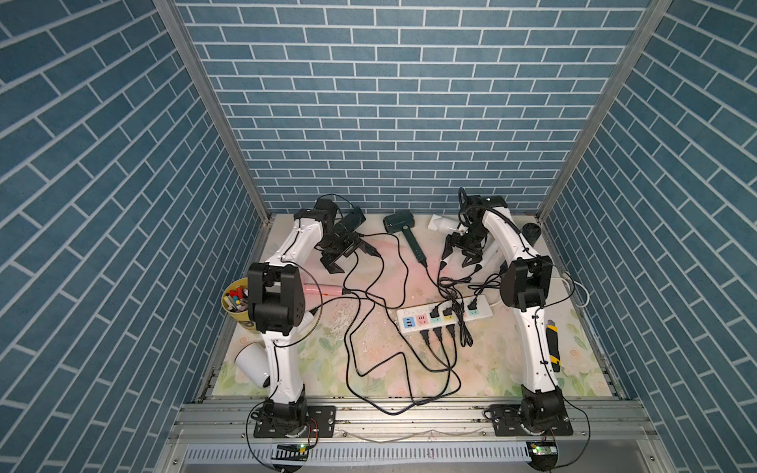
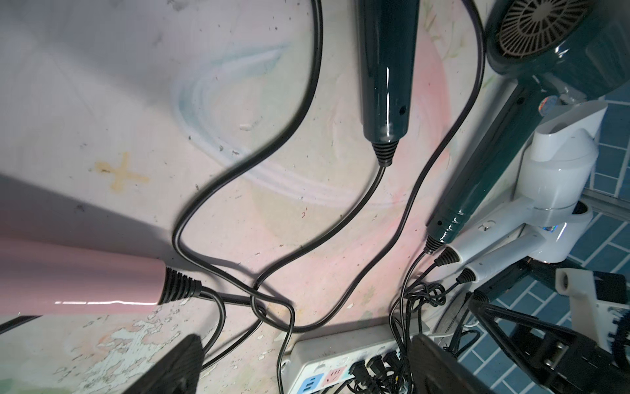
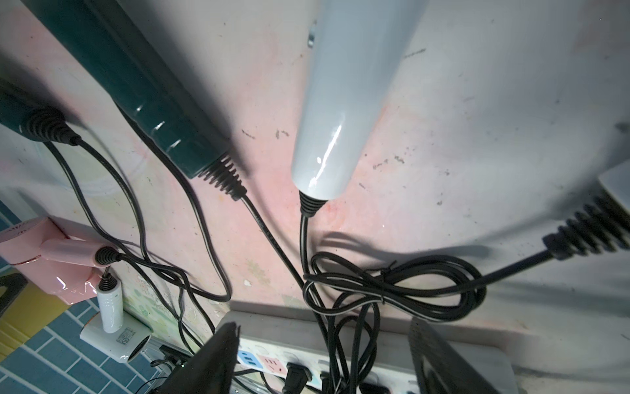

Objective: Charge the blow dryers
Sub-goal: Pick up the plug from the center of the board.

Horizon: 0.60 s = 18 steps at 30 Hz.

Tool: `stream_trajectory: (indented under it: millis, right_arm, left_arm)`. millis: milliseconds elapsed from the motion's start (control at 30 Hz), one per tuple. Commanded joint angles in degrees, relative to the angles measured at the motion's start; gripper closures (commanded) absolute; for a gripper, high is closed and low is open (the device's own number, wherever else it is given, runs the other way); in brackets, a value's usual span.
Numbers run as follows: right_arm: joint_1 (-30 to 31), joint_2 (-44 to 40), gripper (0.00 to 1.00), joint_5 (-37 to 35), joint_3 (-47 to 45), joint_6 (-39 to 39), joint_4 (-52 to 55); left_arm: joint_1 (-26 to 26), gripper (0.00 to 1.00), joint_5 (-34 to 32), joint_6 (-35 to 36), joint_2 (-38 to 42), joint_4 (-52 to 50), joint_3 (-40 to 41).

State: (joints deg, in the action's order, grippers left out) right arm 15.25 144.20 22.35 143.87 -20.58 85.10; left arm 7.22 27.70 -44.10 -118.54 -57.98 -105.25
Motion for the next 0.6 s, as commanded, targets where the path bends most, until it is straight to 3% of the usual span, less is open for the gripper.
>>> stream_trajectory:
  millis: [0, 567]
  right_arm:
    - [-0.3, 2.2, 0.19, 1.9, 1.1, 0.0, 2.1]
    - [-0.3, 8.6, 0.22, 10.7, 1.1, -2.7, -6.5]
  left_arm:
    - [-1.1, 0.01, 1.0, 0.0, -0.9, 0.9, -2.2]
    - [-1.0, 0.01, 0.9, -1.0, 1.3, 4.1, 2.3]
